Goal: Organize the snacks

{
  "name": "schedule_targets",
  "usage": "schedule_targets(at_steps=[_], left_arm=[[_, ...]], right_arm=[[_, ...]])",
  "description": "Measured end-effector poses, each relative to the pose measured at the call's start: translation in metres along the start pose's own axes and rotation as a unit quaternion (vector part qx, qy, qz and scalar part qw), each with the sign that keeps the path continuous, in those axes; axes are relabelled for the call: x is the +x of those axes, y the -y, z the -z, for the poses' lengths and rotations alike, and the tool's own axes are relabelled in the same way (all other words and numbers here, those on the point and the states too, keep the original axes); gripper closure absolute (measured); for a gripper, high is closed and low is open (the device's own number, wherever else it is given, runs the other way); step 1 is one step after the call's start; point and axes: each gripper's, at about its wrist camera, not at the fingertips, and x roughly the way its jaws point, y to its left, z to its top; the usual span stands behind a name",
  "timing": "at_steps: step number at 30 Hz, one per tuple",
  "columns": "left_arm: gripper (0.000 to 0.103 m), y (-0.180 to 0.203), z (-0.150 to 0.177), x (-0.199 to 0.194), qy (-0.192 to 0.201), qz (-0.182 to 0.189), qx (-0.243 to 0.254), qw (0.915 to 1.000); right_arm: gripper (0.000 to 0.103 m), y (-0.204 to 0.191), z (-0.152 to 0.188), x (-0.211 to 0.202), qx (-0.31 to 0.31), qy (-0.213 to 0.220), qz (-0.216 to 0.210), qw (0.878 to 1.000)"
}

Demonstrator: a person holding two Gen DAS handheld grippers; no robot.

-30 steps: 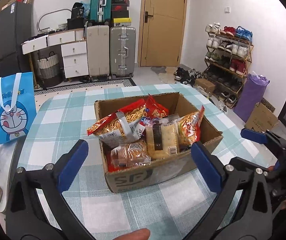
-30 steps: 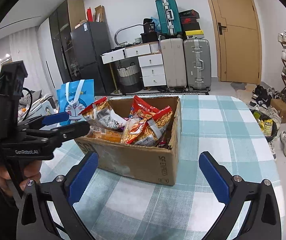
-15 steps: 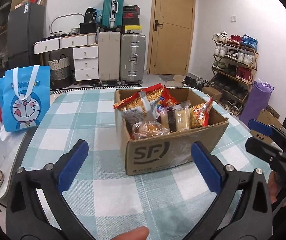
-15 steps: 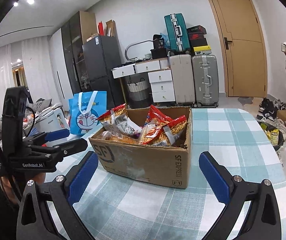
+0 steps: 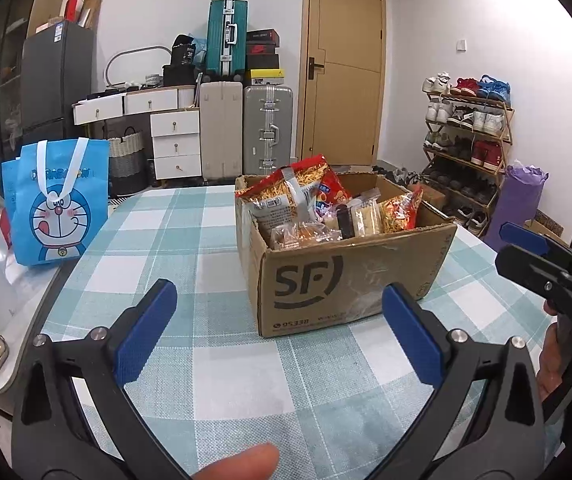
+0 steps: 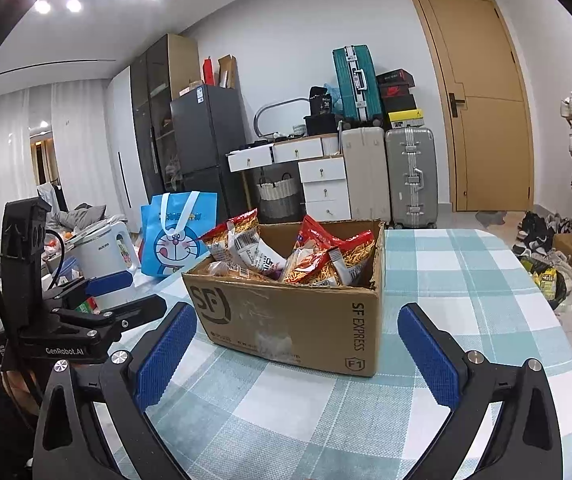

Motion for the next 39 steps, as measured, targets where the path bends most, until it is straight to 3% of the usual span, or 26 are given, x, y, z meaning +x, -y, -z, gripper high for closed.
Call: schedule_targets(at_steps=[39], left_arm=[[0.001,0.006,0.015,0.003,0.020,-0.007,0.011,0.9997]], right_arm=[[0.001,-0.015,0.016,-0.002,-0.049,0.015,0.020,0.998]])
